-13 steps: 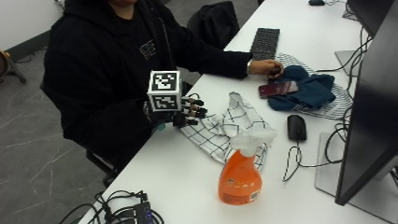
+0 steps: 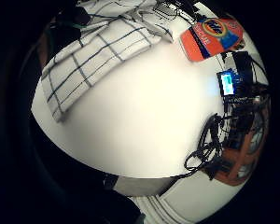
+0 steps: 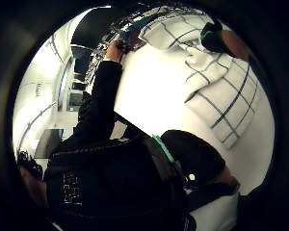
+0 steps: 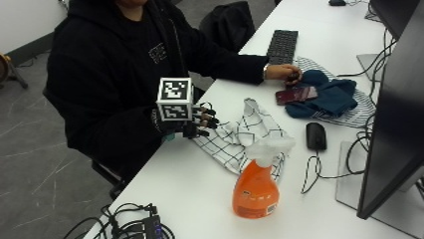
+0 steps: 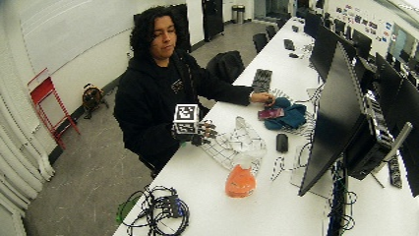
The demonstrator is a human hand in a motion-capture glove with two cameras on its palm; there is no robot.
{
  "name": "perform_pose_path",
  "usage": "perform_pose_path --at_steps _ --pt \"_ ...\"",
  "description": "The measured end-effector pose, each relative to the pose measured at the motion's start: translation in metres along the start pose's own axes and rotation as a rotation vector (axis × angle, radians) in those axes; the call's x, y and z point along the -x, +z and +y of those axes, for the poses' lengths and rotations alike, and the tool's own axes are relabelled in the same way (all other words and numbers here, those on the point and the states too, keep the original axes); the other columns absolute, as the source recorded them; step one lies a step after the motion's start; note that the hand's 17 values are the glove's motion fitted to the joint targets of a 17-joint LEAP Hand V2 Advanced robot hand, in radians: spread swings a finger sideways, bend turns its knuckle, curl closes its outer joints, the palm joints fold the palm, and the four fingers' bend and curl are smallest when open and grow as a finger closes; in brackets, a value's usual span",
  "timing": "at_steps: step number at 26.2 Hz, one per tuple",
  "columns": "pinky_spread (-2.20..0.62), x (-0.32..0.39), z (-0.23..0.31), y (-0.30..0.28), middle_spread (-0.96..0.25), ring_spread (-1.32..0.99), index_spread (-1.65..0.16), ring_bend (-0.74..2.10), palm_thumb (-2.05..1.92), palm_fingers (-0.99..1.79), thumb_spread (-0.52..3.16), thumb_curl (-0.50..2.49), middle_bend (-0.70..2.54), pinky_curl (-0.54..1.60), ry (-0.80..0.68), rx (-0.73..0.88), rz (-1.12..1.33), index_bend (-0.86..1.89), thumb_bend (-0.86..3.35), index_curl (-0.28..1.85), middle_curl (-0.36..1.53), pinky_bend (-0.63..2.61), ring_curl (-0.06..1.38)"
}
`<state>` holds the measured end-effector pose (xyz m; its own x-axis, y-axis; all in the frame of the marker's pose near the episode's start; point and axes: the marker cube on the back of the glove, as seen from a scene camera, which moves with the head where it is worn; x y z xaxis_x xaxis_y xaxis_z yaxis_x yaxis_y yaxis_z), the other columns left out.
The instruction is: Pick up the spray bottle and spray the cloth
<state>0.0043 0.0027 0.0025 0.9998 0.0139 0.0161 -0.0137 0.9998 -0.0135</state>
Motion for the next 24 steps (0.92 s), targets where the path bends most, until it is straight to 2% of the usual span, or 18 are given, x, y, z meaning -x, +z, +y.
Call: perform_pose_path --at_steps 5,11,18,24 --pt "0.14 -0.006 0.0 -0.001 -0.12 -0.16 -0.36 0.27 0.4 0.63 0.96 0.17 0.26 0.22 0.013 0.002 0.001 0.17 0.11 0.25 0.24 0.27 0.22" --pt "0.15 -0.046 0.001 -0.024 -0.12 -0.17 -0.37 0.26 0.42 0.62 1.01 0.19 0.24 0.25 0.127 -0.023 0.05 0.16 0.07 0.27 0.26 0.25 0.24" --pt "0.15 -0.12 -0.007 -0.1 -0.12 -0.17 -0.38 0.27 0.43 0.64 1.04 0.21 0.24 0.26 0.269 -0.065 0.175 0.15 0.03 0.28 0.29 0.21 0.26" --pt "0.14 -0.182 -0.029 -0.163 -0.13 -0.18 -0.37 0.33 0.42 0.71 1.04 0.22 0.27 0.27 0.456 -0.106 0.184 0.09 -0.02 0.26 0.32 0.21 0.28"
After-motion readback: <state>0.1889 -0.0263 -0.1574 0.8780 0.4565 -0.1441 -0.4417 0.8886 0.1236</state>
